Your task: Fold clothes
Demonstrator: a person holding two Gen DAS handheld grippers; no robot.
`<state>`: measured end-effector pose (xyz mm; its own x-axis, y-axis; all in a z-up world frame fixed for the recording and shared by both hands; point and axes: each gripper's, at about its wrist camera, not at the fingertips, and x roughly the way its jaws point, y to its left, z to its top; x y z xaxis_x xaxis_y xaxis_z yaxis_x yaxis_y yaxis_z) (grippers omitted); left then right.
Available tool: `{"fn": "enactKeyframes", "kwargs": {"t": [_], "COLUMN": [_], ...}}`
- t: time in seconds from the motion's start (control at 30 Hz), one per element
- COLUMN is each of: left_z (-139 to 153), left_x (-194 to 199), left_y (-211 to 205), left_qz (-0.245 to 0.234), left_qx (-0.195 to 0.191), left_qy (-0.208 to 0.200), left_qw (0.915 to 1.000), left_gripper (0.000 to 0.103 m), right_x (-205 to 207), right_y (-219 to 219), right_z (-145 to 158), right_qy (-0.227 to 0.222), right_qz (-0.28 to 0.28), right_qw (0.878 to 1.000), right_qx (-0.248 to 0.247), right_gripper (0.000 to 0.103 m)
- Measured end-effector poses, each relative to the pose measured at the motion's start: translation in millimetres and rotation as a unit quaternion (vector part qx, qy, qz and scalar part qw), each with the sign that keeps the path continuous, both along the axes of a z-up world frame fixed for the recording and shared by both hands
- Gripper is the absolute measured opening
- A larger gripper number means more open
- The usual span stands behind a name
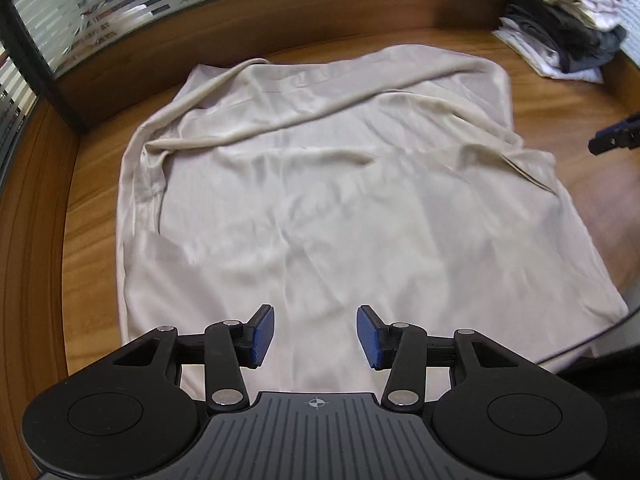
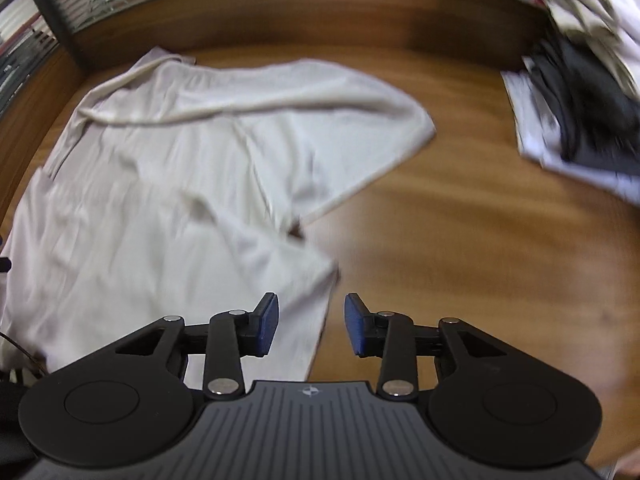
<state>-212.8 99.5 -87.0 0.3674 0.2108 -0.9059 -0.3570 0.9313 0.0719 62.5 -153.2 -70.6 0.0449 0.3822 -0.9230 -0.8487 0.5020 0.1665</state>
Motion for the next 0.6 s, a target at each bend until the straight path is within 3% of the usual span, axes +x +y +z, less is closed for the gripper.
{"fn": "enactKeyframes", "kwargs": {"t": [0.17,0.37,0.4,0.5,0.6], "left_z": [-5,-29,-33,-47,-56], "left_x": [7,-7,-11,-21,-26], "left_y": [9,8,7,5,1], "left_qz": [0.017,0.046,0.050,0.065,0.075], "left_qx": [-0.006,-0.035,-0.040,-0.058,-0.068], "left_qy": [0.000,0.036,0.042,0.061,0.076], "left_qw": [0.9998,0.9977,0.9971,0.9943,0.9920], "left_gripper": [0.049,0.049,0.049,0.049,0.049], "right_x": [25,48,49,54,66], "right_y": [58,121,128,143,152], "right_z": [-13,-37,-44,-60,-57], "right_qy": [0.003,0.011,0.013,0.019,-0.008], "right_qz": [0.025,0.067,0.075,0.097,0.114], "right_qw": [1.000,0.997,0.996,0.993,0.991], "right_qx": [-0.008,-0.028,-0.037,-0.064,-0.071], "right_gripper": [0.041,0.040,0.037,0.000,0.000]}}
